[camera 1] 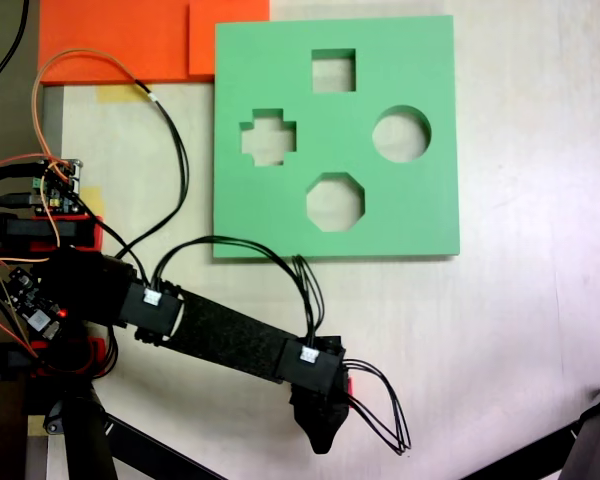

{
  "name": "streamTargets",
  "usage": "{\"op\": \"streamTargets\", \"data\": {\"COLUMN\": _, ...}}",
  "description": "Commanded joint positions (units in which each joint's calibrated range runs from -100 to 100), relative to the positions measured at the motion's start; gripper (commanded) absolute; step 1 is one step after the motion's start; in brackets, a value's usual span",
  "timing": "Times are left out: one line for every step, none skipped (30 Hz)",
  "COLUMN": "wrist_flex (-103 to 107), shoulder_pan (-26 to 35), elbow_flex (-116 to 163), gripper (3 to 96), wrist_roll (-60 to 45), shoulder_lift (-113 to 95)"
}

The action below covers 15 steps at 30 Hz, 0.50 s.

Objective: Put the cross columnar block into the corresponding hole

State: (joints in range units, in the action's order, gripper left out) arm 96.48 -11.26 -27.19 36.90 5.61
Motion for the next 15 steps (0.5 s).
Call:
{"op": "streamTargets", "data": {"wrist_flex": -1.29, "shoulder_pan": 0.0, "elbow_flex": -2.82, "gripper": 78.9, "wrist_roll": -0.59, "shoulder_lift": 1.37}}
{"op": "streamTargets", "data": {"wrist_flex": -1.39, "shoulder_pan": 0.0, "elbow_flex": -2.92, "gripper": 75.2, "wrist_roll": -0.63, "shoulder_lift": 2.35}}
{"op": "streamTargets", "data": {"wrist_flex": -1.58, "shoulder_pan": 0.0, "elbow_flex": -2.92, "gripper": 73.8, "wrist_roll": -0.63, "shoulder_lift": 3.19}}
{"op": "streamTargets", "data": {"wrist_flex": -1.68, "shoulder_pan": 0.0, "elbow_flex": -2.92, "gripper": 72.3, "wrist_roll": -0.63, "shoulder_lift": 3.75}}
{"op": "streamTargets", "data": {"wrist_flex": -1.68, "shoulder_pan": 0.0, "elbow_flex": -2.82, "gripper": 70.5, "wrist_roll": -0.68, "shoulder_lift": 4.17}}
{"op": "streamTargets", "data": {"wrist_flex": -1.68, "shoulder_pan": 0.0, "elbow_flex": -2.82, "gripper": 66.9, "wrist_roll": -0.73, "shoulder_lift": 4.59}}
{"op": "streamTargets", "data": {"wrist_flex": -1.68, "shoulder_pan": 0.0, "elbow_flex": -2.82, "gripper": 64.0, "wrist_roll": -0.73, "shoulder_lift": 4.59}}
{"op": "streamTargets", "data": {"wrist_flex": -1.68, "shoulder_pan": 0.0, "elbow_flex": -2.72, "gripper": 61.3, "wrist_roll": -0.78, "shoulder_lift": 4.59}}
{"op": "streamTargets", "data": {"wrist_flex": -1.58, "shoulder_pan": -0.05, "elbow_flex": -2.52, "gripper": 57.9, "wrist_roll": -0.78, "shoulder_lift": 4.59}}
{"op": "streamTargets", "data": {"wrist_flex": -1.48, "shoulder_pan": -0.15, "elbow_flex": -2.32, "gripper": 51.8, "wrist_roll": -0.88, "shoulder_lift": 4.59}}
{"op": "streamTargets", "data": {"wrist_flex": -1.1, "shoulder_pan": -0.29, "elbow_flex": -2.02, "gripper": 46.4, "wrist_roll": -0.93, "shoulder_lift": 4.59}}
{"op": "streamTargets", "data": {"wrist_flex": -0.62, "shoulder_pan": -0.34, "elbow_flex": -2.02, "gripper": 44.0, "wrist_roll": -0.93, "shoulder_lift": 4.45}}
{"op": "streamTargets", "data": {"wrist_flex": -0.13, "shoulder_pan": -0.34, "elbow_flex": -2.02, "gripper": 42.8, "wrist_roll": -0.88, "shoulder_lift": 4.45}}
{"op": "streamTargets", "data": {"wrist_flex": 0.92, "shoulder_pan": -0.34, "elbow_flex": -2.02, "gripper": 42.6, "wrist_roll": -0.88, "shoulder_lift": 4.17}}
{"op": "streamTargets", "data": {"wrist_flex": 1.5, "shoulder_pan": -0.34, "elbow_flex": -2.02, "gripper": 42.6, "wrist_roll": -0.88, "shoulder_lift": 3.89}}
